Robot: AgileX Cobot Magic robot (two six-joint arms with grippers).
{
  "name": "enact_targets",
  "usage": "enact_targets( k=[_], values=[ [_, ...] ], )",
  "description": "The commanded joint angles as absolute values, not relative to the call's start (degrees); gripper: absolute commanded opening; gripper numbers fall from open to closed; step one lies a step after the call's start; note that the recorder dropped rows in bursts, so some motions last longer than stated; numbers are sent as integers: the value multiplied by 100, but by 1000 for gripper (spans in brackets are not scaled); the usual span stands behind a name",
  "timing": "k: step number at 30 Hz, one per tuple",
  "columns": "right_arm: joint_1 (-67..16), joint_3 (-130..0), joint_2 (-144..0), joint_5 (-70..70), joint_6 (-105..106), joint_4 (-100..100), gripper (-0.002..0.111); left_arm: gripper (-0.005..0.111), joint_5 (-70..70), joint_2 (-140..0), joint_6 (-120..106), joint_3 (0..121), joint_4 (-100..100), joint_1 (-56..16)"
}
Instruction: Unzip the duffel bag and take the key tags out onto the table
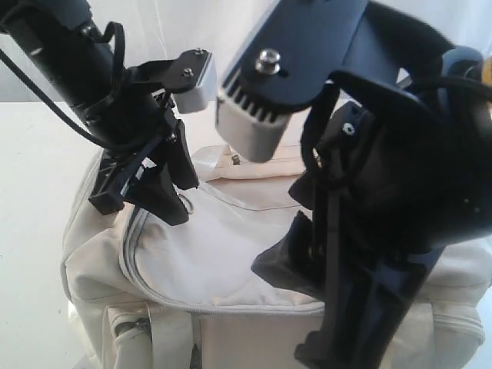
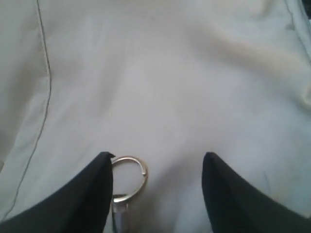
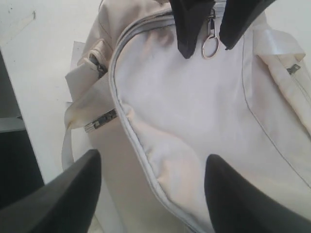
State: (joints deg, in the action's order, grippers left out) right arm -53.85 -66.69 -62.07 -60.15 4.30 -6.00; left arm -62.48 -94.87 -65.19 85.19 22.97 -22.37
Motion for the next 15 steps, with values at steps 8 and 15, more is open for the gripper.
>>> enact_targets(
  k=[8, 15],
  values=[
    [-5399, -6158, -6142, -6018, 349, -978, 58, 59, -5603, -9461, -5611, 8478, 692, -2941],
    [-5399, -5838, -6092, -6285, -278, -1720, 57, 59, -5435, -9509, -5432, 8478, 589, -2941]
  ],
)
